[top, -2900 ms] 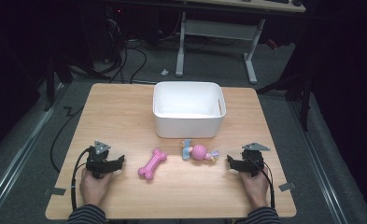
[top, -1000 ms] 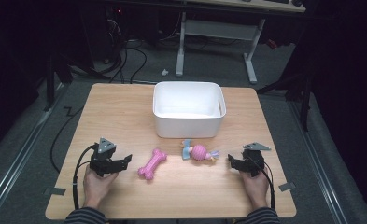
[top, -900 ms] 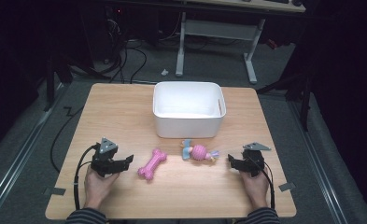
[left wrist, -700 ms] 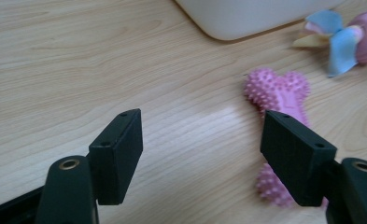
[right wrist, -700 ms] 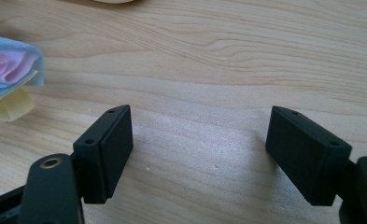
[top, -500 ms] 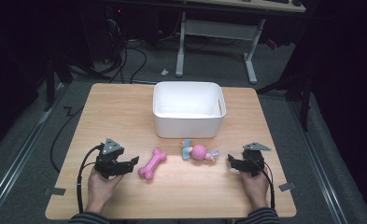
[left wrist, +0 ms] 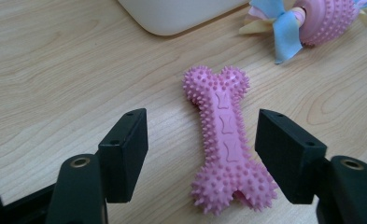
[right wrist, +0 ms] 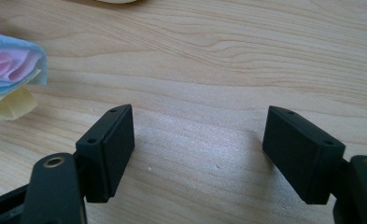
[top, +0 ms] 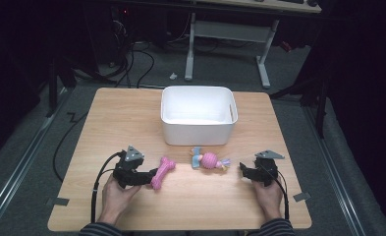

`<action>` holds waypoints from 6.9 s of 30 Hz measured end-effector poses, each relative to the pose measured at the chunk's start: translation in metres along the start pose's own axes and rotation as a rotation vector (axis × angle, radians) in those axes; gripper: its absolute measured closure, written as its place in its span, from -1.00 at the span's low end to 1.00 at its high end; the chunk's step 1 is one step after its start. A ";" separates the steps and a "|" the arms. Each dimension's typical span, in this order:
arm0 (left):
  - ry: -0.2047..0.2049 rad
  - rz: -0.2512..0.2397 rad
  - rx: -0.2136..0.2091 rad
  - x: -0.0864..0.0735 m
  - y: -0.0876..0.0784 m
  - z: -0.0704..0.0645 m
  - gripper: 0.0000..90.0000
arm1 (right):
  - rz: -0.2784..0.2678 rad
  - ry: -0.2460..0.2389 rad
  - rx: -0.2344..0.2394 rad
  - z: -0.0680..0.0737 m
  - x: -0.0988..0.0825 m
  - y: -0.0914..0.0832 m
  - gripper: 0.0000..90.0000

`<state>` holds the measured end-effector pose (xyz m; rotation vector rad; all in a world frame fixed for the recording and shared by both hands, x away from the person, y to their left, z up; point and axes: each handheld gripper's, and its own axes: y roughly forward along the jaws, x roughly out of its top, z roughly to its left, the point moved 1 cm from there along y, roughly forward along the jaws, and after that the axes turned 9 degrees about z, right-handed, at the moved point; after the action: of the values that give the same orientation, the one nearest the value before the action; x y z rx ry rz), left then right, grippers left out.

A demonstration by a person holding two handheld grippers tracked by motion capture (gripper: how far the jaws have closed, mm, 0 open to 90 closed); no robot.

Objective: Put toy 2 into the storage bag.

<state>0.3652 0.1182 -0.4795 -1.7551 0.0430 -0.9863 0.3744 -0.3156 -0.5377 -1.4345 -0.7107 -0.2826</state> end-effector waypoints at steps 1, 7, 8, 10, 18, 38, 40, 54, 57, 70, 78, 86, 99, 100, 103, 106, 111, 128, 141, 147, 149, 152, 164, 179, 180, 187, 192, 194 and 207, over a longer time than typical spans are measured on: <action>0.001 0.002 -0.001 0.002 0.001 -0.001 -0.21 | 0.000 0.000 0.001 0.000 0.000 0.000 -0.44; 0.015 0.042 0.016 0.010 0.010 -0.008 -0.17 | -0.001 -0.003 0.001 0.000 0.000 0.000 -0.42; 0.021 0.053 0.015 0.011 0.013 -0.009 -0.16 | -0.001 -0.002 0.003 0.000 0.000 0.000 -0.42; 0.027 0.068 0.014 0.012 0.017 -0.011 -0.15 | -0.001 -0.004 0.006 0.001 0.000 0.000 -0.42; 0.055 0.115 0.019 0.018 0.028 -0.018 -0.10 | -0.002 -0.008 0.006 0.001 0.000 0.000 -0.41; 0.014 0.259 0.020 0.027 0.054 -0.019 -0.11 | -0.003 -0.009 0.008 0.000 0.000 0.000 -0.41; 0.025 0.266 0.033 0.028 0.057 -0.020 -0.08 | -0.002 -0.007 0.008 0.001 0.000 0.000 -0.41; 0.062 0.298 0.065 0.030 0.066 -0.026 0.23 | -0.004 -0.009 0.008 0.000 0.000 0.000 -0.41; 0.058 0.301 0.049 0.030 0.066 -0.023 0.25 | -0.003 -0.006 0.008 0.001 0.000 0.000 -0.41; 0.086 0.280 0.039 0.029 0.058 -0.025 0.29 | -0.004 -0.008 0.008 0.000 0.000 0.000 -0.41; 0.064 0.237 0.026 0.029 0.045 -0.023 0.29 | -0.003 -0.009 0.009 0.000 0.000 0.000 -0.41; 0.012 0.210 0.013 0.031 0.029 -0.014 0.29 | -0.002 -0.009 0.011 0.001 0.000 0.000 -0.41; -0.003 0.139 -0.035 0.049 -0.007 -0.003 0.29 | -0.003 -0.012 0.010 0.001 0.000 0.000 -0.41; -0.005 0.135 -0.041 0.051 -0.010 -0.002 0.29 | -0.003 -0.012 0.010 0.001 0.000 0.000 -0.41; 0.009 0.121 -0.033 0.058 -0.017 -0.002 0.29 | -0.002 -0.009 0.011 0.001 0.000 0.000 -0.41; 0.008 0.116 -0.040 0.062 -0.020 -0.001 0.29 | -0.003 -0.012 0.010 0.001 0.000 0.000 -0.41; 0.025 0.108 -0.036 0.073 -0.027 0.000 0.29 | -0.003 -0.015 0.012 0.001 0.000 0.000 -0.41; 0.059 0.089 -0.027 0.099 -0.050 -0.001 0.29 | -0.004 -0.017 0.012 0.001 0.000 0.000 -0.41; 0.068 0.074 -0.032 0.125 -0.062 0.000 0.29 | -0.003 -0.017 0.013 0.001 0.000 0.000 -0.42; 0.064 0.076 -0.020 0.136 -0.066 0.000 0.29 | -0.003 -0.017 0.013 0.001 0.000 0.000 -0.42; 0.069 0.078 -0.011 0.140 -0.067 0.000 0.29 | -0.003 -0.017 0.013 0.001 0.000 0.000 -0.42; 0.081 0.083 -0.005 0.147 -0.066 -0.002 0.29 | -0.003 -0.018 0.013 0.001 0.000 0.000 -0.42; 0.136 0.097 0.007 0.178 -0.051 -0.012 0.29 | -0.002 -0.016 0.013 0.001 0.000 0.000 -0.42; 0.164 0.079 0.011 0.209 -0.036 -0.015 0.29 | -0.003 -0.016 0.013 0.001 0.000 0.000 -0.41; 0.164 0.079 0.011 0.209 -0.036 -0.015 0.29 | -0.003 -0.016 0.013 0.001 0.000 0.000 -0.41; 0.155 0.087 -0.016 0.224 -0.025 -0.013 0.29 | -0.003 -0.016 0.013 0.001 0.000 0.000 -0.41; 0.153 0.093 -0.017 0.240 -0.013 -0.014 0.29 | -0.002 -0.012 0.013 0.002 0.000 0.000 -0.42; 0.152 0.096 -0.015 0.242 -0.011 -0.015 0.29 | -0.003 -0.014 0.013 0.002 0.000 0.000 -0.42; 0.126 0.102 0.001 0.248 0.013 -0.006 0.29 | -0.003 -0.012 0.013 0.002 0.000 0.000 -0.42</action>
<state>0.5298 -0.0090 -0.3429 -1.6716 0.2099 -1.0208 0.3739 -0.3140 -0.5376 -1.4237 -0.7234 -0.2707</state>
